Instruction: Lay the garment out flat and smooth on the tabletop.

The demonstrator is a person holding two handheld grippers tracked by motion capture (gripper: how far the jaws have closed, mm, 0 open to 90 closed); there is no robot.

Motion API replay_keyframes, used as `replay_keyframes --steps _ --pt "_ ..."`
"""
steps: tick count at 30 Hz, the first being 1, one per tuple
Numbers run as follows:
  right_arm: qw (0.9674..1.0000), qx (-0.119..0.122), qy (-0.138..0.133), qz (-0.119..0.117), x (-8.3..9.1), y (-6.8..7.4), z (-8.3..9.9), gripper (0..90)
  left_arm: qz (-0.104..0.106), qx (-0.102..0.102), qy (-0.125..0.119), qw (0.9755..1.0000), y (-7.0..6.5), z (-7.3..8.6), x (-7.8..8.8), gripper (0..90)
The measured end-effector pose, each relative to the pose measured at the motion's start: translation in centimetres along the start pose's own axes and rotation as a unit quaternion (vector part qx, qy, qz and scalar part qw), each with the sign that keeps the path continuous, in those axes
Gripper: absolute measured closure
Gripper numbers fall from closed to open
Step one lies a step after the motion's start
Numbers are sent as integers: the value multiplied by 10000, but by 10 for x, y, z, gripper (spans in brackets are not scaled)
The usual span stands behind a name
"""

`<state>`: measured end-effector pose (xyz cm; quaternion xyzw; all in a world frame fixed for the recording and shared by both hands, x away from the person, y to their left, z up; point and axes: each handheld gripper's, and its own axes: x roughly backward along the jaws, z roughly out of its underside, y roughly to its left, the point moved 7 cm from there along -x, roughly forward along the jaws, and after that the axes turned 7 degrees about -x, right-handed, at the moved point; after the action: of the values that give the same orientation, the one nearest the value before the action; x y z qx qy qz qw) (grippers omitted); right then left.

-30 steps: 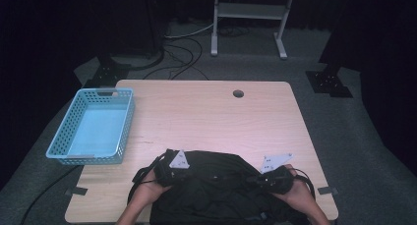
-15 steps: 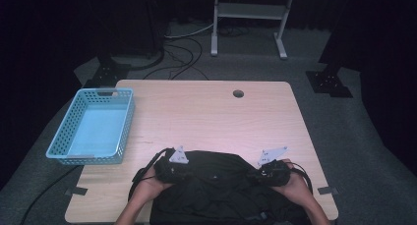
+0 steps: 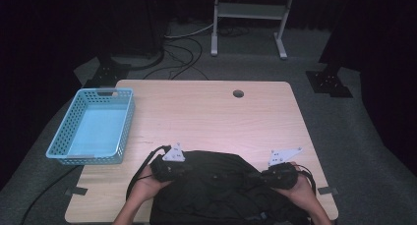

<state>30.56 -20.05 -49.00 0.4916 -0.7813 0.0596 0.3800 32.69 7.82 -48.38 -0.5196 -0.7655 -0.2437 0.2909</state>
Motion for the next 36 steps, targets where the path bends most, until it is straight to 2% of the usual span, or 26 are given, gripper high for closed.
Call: replay_keyframes --steps 4,7,16,21,26,28,29,30,31,32,33,34,35,36 --pt "9994 -137 -267 -194 10 2 -6 892 13 49 -127 9999 1 -7 10 874" --pt "9987 -213 -407 -239 17 1 -11 892 31 44 -175 9998 2 -13 15 874" --pt "9973 -327 -582 -291 30 -2 -18 892 120 93 -289 9995 9 -26 21 874" --pt "9968 -317 -621 -380 33 -2 -19 892 337 112 -392 9986 5 -26 19 874" --pt "9967 -310 -477 -580 26 3 -9 892 640 125 -451 9969 -4 -19 19 874" --pt "9968 -298 -455 -579 22 3 -7 895 539 165 -410 9976 1 -17 16 879" --pt "9965 -329 -493 -589 22 1 -8 896 431 234 -473 9977 9 -21 15 880" --pt "9967 -326 -531 -520 23 -4 -13 897 305 331 -585 9973 20 -27 15 882" --pt "9970 -305 -582 -405 25 -13 -22 898 63 404 -679 9969 37 -37 16 884" --pt "9973 -267 -621 -276 29 -25 -38 898 -281 440 -832 9952 61 -53 19 884" --pt "9975 -196 -673 -84 34 -41 -60 899 -742 465 -1038 9907 91 -75 25 884" --pt "9973 -64 -694 221 41 -63 -92 898 -1345 364 -1138 9837 125 -101 31 883" --pt "9947 41 -741 705 50 -91 -131 896 -2006 151 -1143 9729 158 -127 38 875" --pt "9886 -18 -933 1179 62 -119 -173 878 -2543 107 -1050 9613 188 -148 43 788"
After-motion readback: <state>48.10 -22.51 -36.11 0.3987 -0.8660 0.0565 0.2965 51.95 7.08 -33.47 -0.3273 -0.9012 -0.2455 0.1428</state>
